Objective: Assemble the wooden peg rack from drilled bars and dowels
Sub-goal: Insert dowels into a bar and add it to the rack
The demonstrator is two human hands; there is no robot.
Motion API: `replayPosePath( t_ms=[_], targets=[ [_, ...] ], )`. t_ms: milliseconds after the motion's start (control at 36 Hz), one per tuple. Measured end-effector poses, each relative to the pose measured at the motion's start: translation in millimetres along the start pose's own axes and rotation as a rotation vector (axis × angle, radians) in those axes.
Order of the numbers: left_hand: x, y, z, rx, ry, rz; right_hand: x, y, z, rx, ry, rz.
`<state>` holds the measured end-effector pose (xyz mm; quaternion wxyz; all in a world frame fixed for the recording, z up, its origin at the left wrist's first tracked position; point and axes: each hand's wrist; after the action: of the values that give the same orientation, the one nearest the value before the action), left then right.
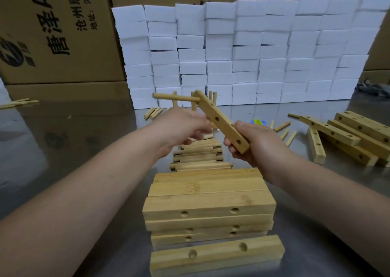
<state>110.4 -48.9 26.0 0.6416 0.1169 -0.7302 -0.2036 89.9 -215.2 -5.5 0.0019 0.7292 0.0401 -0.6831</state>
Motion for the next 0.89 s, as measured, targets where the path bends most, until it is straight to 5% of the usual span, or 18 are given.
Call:
replayPosePath(
  t_ms=[139,389,556,889],
  targets=[
    [-8,7,6,-0.245,-0.026,-0.650,9,6,-10,0.185,-0.052,-0.027],
    [-5,5,8,-0.376,-0.033,-0.702,20,9,-12,0.197,-0.054,-0.011],
    [-7,2,8,-0.307,-0.105,-0.690,21,10,-13,0.219,-0.043,-0.002],
    [-4,-1,5,0.150,-0.210,-0.388,19,9,-11,0.163,0.014,0.042]
  ],
)
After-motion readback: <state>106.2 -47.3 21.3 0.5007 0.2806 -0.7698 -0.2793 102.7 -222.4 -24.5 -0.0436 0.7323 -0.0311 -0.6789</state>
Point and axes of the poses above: each hand's wrist, its own z-axis away from the middle knuckle, its own y-axis out of the back of the hand, x = y × z, and after that the axes turned 2 degrees about x, right-handed
